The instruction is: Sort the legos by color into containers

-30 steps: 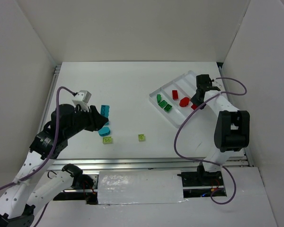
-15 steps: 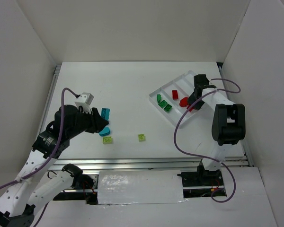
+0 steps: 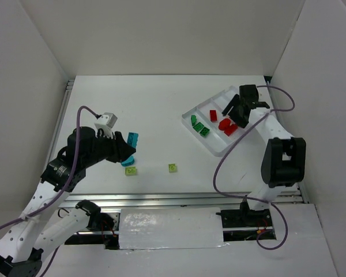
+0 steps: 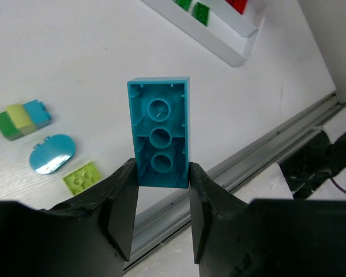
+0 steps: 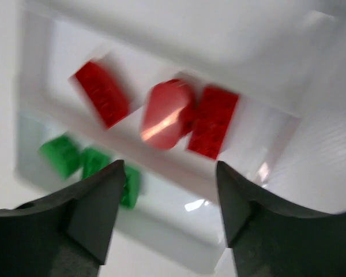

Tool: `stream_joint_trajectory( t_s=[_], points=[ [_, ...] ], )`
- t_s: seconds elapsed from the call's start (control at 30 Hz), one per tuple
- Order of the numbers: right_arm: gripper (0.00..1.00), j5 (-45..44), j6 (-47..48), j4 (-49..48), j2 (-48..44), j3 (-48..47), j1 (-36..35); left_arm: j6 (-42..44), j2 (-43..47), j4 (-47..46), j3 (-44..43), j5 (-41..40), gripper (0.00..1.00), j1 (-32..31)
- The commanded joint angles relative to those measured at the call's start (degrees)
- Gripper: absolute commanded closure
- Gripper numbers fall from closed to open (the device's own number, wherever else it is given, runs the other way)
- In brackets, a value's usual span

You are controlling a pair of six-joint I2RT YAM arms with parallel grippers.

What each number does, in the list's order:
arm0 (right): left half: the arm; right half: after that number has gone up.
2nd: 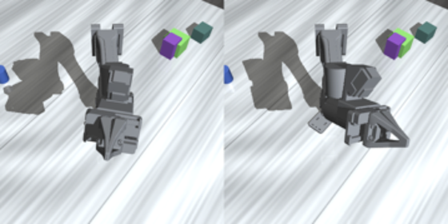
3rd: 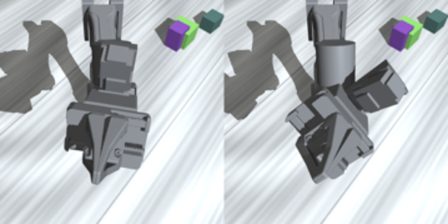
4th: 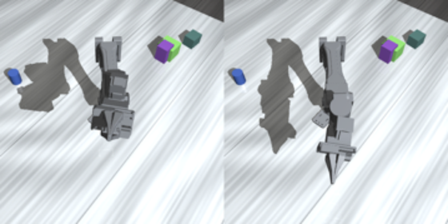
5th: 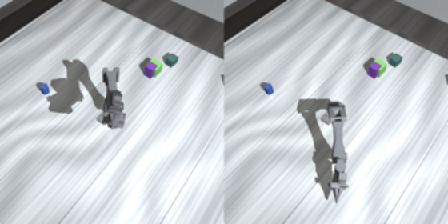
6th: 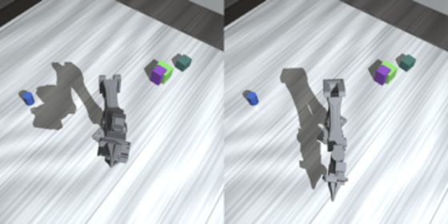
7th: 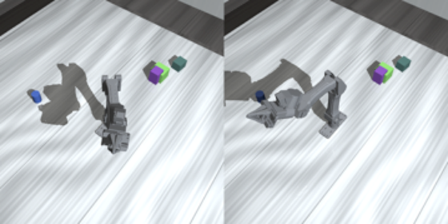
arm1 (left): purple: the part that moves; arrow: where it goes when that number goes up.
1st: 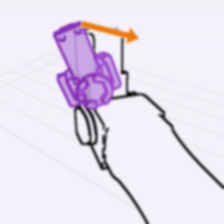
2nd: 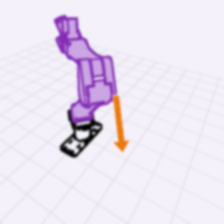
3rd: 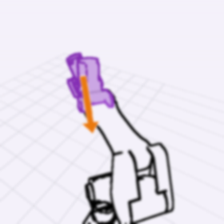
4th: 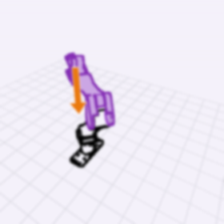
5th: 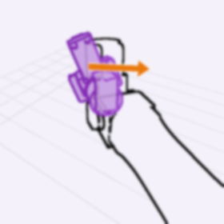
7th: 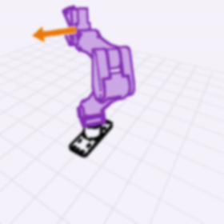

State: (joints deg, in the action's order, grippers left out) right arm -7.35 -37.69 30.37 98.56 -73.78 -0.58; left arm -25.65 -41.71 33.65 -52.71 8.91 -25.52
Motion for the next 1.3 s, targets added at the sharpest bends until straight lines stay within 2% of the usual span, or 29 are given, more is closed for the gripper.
stream_joint_trajectory(
  t_s=[0.0,0.03,0.07,0.1,0.13,0.2,0.23,0.3,0.33,0.4,0.5,0.63,0.7,0.8,0.83,0.9,0.93,0.97,1.0,1.03,1.07,1.1,1.13,1.17,1.2,1.23,1.27],
  points=[
    [0.24,15.6,8.2,-8.4,-11.5,3.6,-6.0,0.0,-0.6,-6.6,0.2,8.6,1.0,0.1],
    [0.22,28.2,9.6,-12.0,-14.2,4.2,-8.3,-0.2,-0.8,-8.1,0.3,15.2,1.0,0.1],
    [0.14,40.7,11.0,-13.3,-15.1,4.5,-13.0,-0.3,-1.2,-11.5,0.7,18.7,1.0,0.1],
    [0.1,40.8,10.7,-15.3,-15.9,5.8,-13.0,-0.5,-1.5,-13.1,0.7,22.4,1.0,0.2],
    [0.08,51.2,9.4,-22.9,-18.4,7.3,-18.4,-0.8,-1.7,-14.8,1.2,29.3,1.0,0.2],
    [0.06,57.3,2.8,-32.3,-21.7,13.0,-26.8,-2.0,-1.3,-19.2,1.6,33.6,1.0,0.1],
    [0.05,57.2,0.2,-43.0,-25.2,15.0,-29.5,-2.4,-1.0,-20.2,1.9,34.6,1.0,0.1],
    [0.02,56.7,-4.6,-52.6,-28.5,20.9,-34.0,-3.4,0.2,-22.6,2.6,36.5,1.0,0.0],
    [0.0,55.2,-5.9,-61.9,-30.9,22.7,-37.6,-3.8,0.5,-23.2,3.0,37.2,1.0,0.1],
    [0.0,54.1,-9.4,-69.3,-31.6,25.9,-41.2,-4.7,1.1,-25.1,3.4,39.8,1.0,0.0],
    [0.0,55.2,-10.7,-72.5,-30.3,25.1,-42.7,-4.9,1.5,-25.0,3.7,40.3,1.0,-0.1],
    [0.02,55.6,-14.3,-81.3,-28.8,26.4,-43.5,-4.7,2.2,-24.4,3.7,40.6,1.0,-0.1],
    [0.05,54.8,-14.2,-79.9,-28.2,24.9,-44.0,-5.3,2.8,-25.0,3.9,41.4,1.0,-0.1],
    [0.16,53.8,-12.3,-77.4,-26.8,22.7,-45.0,-6.4,3.1,-27.2,4.5,42.3,1.0,0.0],
    [0.3,53.8,-12.1,-77.2,-26.6,22.4,-45.2,-6.4,3.1,-27.1,4.5,42.2,1.0,-0.1],
    [0.4,54.2,-11.8,-77.1,-26.2,22.0,-45.4,-6.2,3.0,-26.5,4.2,41.7,1.0,-0.1],
    [0.54,54.2,-10.8,-76.0,-26.3,21.9,-45.6,-6.1,3.0,-25.7,3.8,40.8,1.0,-0.1],
    [0.83,53.9,-10.4,-75.4,-26.4,22.0,-45.6,-6.1,3.0,-25.5,3.6,40.1,1.0,-0.1],
    [1.0,53.2,-10.0,-74.7,-26.5,22.4,-45.5,-6.1,3.0,-25.1,3.4,39.4,1.0,-0.1],
    [1.0,52.8,-9.2,-73.7,-27.2,22.7,-45.6,-6.1,2.9,-24.7,3.1,37.5,0.86,0.0],
    [1.0,52.5,-8.4,-73.0,-27.6,23.2,-45.6,-6.1,2.7,-23.0,2.7,35.7,0.69,-0.1],
    [1.0,50.5,-7.1,-69.0,-28.9,23.4,-45.0,-6.2,2.3,-21.4,1.5,33.0,0.02,0.0],
    [1.0,47.9,-2.8,-64.3,-29.8,23.1,-44.7,-6.0,1.1,-19.5,0.5,30.0,0.01,-0.1],
    [1.0,43.9,0.2,-58.6,-30.6,21.2,-44.2,-4.5,0.2,-13.2,-1.0,22.5,0.0,-0.1],
    [1.0,31.5,2.0,-47.4,-31.7,20.2,-42.1,-4.0,-0.9,-9.1,-4.6,18.1,0.0,0.0],
    [1.0,24.7,2.7,-42.3,-31.5,19.1,-40.1,-3.7,-3.1,-5.2,-6.2,12.8,0.0,0.0],
    [1.0,18.8,1.8,-37.2,-30.6,15.9,-37.4,-3.9,-4.0,-1.7,-7.7,1.2,0.0,-0.1]
  ],
)
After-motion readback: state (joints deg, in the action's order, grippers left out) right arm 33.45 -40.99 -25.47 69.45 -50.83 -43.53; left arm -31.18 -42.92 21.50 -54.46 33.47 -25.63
